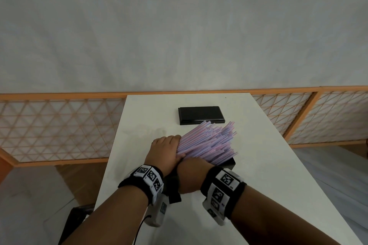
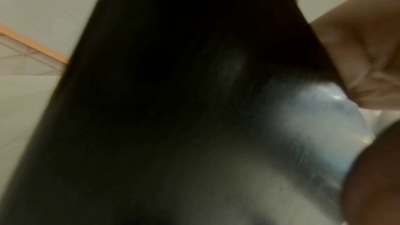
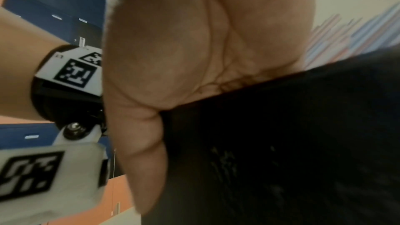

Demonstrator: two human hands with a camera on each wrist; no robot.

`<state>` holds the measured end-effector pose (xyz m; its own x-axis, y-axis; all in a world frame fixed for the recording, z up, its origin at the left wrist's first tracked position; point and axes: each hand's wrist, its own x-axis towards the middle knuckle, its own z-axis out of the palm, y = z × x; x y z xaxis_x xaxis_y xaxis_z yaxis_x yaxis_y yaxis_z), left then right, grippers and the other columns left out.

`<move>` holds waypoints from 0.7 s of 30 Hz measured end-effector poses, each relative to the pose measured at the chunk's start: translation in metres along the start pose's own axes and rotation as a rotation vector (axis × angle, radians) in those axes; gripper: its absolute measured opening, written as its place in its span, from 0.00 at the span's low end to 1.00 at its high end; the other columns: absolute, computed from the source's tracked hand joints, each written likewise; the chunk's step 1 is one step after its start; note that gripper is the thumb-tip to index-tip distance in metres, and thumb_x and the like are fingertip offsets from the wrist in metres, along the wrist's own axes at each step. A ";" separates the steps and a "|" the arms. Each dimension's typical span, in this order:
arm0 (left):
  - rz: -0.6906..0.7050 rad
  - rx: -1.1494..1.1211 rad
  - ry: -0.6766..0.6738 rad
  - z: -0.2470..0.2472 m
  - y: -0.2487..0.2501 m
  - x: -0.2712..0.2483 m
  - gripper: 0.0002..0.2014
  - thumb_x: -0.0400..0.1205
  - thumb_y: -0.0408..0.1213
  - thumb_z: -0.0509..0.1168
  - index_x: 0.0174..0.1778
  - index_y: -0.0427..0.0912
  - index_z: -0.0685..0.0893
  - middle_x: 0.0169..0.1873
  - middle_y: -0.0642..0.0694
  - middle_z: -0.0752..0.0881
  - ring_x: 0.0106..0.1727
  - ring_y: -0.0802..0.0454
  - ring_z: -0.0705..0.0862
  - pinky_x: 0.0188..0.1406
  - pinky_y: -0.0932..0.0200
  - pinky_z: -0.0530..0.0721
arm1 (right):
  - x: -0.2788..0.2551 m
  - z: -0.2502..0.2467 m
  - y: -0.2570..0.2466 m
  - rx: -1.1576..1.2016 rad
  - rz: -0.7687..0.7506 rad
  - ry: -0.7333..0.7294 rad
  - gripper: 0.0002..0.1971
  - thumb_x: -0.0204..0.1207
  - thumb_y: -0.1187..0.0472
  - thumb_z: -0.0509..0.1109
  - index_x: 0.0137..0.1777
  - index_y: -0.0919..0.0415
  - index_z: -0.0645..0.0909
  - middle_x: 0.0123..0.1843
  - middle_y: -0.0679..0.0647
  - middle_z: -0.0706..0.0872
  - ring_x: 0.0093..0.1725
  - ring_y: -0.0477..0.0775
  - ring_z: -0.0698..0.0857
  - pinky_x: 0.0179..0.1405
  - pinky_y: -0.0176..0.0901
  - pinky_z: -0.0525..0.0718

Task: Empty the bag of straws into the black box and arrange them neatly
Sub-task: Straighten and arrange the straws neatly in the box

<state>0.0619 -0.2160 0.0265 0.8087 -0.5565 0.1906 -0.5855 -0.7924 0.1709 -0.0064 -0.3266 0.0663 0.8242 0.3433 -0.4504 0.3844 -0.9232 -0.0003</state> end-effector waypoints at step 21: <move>0.156 0.042 0.251 -0.005 0.014 -0.013 0.23 0.72 0.49 0.58 0.61 0.43 0.71 0.46 0.44 0.85 0.43 0.45 0.84 0.45 0.51 0.83 | 0.001 0.029 0.002 0.025 0.025 0.197 0.10 0.77 0.62 0.62 0.47 0.65 0.84 0.46 0.63 0.87 0.45 0.66 0.84 0.43 0.49 0.74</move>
<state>0.0426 -0.2186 0.0313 0.6666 -0.5976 0.4456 -0.6950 -0.7144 0.0818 -0.0174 -0.3329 0.0398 0.8997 0.3450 -0.2675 0.3543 -0.9350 -0.0141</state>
